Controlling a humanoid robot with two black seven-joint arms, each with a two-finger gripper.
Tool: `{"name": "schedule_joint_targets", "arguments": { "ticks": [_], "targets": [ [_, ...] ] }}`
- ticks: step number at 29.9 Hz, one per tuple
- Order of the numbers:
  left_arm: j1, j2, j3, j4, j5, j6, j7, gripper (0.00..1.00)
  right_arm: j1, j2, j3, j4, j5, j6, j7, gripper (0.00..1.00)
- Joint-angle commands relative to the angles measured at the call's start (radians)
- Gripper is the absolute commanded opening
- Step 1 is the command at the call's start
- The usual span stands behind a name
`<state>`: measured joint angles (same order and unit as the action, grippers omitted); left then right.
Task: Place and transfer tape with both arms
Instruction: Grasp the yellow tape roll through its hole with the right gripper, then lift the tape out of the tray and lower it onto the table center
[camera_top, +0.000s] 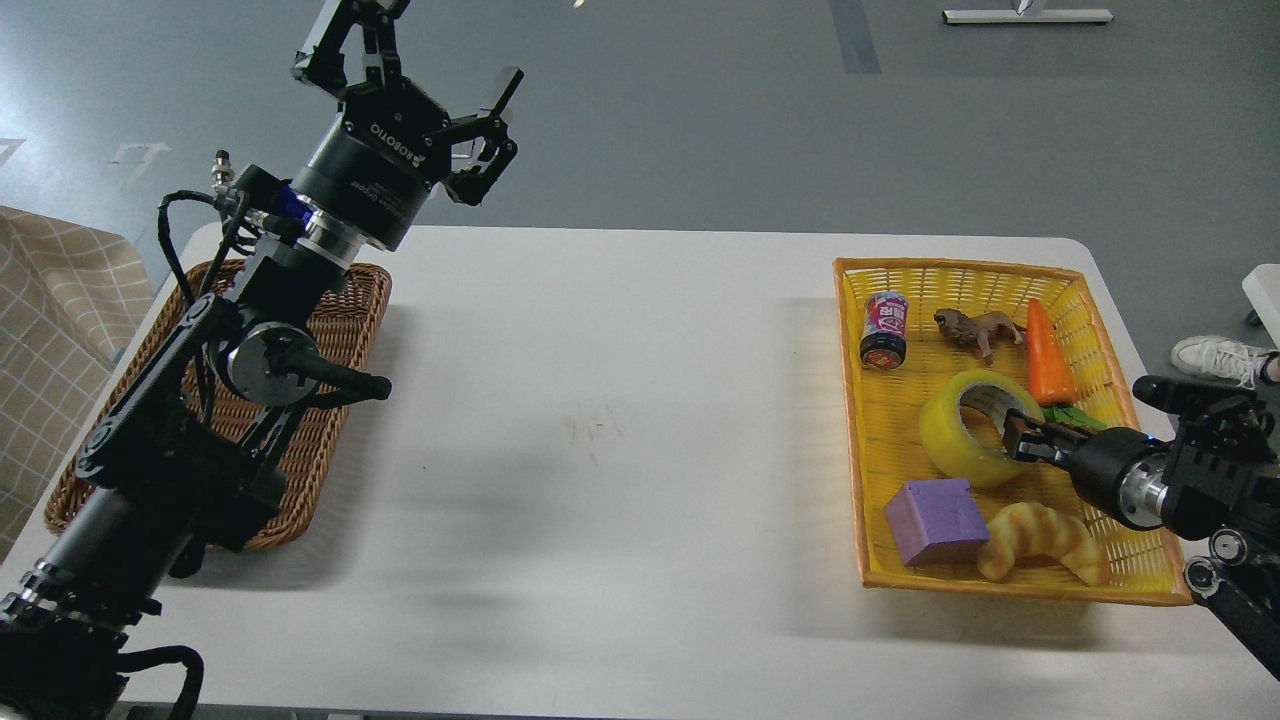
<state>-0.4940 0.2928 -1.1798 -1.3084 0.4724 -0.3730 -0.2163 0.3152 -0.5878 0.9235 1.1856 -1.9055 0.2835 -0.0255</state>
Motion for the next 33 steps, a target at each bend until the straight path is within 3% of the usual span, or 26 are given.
{"name": "schedule_joint_targets", "arguments": {
  "ticks": [1, 24, 33],
  "targets": [
    [0.002, 0.0, 0.0, 0.0, 0.0, 0.0, 0.0, 0.98, 0.002, -0.001, 0.003, 0.003, 0.003, 0.006, 0.025, 0.16],
    [0.002, -0.004, 0.0, 0.006, -0.003, 0.0, 0.002, 0.98, 0.013, -0.011, 0.06, 0.045, 0.008, 0.02, 0.099, 0.16],
    [0.0, -0.041, 0.0, 0.008, 0.005, 0.011, 0.003, 0.98, 0.243, 0.084, -0.001, 0.031, 0.0, 0.025, 0.095, 0.15]
  ]
}}
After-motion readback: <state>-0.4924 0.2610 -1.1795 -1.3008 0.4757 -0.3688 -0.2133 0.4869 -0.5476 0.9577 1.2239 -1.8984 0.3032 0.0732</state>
